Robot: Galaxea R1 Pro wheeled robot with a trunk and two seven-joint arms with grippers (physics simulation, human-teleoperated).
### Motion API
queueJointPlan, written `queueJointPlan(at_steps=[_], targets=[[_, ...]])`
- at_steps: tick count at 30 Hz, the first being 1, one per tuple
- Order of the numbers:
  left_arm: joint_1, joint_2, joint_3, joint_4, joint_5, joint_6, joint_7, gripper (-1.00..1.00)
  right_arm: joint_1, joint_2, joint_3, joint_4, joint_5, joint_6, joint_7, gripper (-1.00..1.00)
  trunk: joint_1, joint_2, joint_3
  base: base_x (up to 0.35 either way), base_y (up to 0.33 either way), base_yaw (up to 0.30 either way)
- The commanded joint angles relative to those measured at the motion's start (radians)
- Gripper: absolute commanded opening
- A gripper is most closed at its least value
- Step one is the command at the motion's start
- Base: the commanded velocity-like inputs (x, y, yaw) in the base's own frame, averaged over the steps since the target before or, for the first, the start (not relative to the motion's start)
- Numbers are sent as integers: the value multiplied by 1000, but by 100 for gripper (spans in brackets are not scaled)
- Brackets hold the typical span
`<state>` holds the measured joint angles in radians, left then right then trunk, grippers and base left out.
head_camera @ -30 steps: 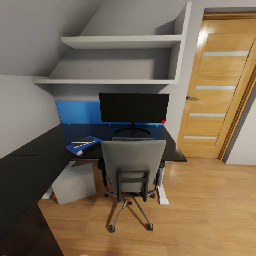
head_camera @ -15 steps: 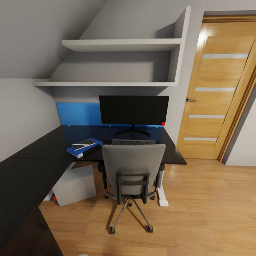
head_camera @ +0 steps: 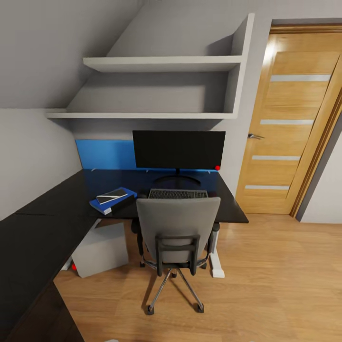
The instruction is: In the bedroom, organize the workspace by keeping the computer under the desk, ensuring the monitor is on the desk, placing the keyboard on the desk next to the monitor, placing the mouse on the desk next to the keyboard, moving the folder from the swivel chair onto the desk next to the mouse, stacking the notebook on top of the folder with the pen on top of the notebook, and positioning the swivel chair next to the desk.
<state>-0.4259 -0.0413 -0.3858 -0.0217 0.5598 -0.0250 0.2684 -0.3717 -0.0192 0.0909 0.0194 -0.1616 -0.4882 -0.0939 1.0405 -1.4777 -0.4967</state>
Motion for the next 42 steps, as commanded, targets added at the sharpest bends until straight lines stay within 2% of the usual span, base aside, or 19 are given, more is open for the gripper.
queueJointPlan(at_steps=[1, 42], targets=[[-1, 0, -8, 0, 10, -3, 3, 100, -1, 0, 9, 2, -9, -4, -1, 100, -4, 7, 2, 0, 0, 0], [1, -2, -10, 2, 9, 8, -1, 100, -1, 0, 9, 2, -9, -4, -1, 100, -161, 294, 131, 0, 0, 0]])
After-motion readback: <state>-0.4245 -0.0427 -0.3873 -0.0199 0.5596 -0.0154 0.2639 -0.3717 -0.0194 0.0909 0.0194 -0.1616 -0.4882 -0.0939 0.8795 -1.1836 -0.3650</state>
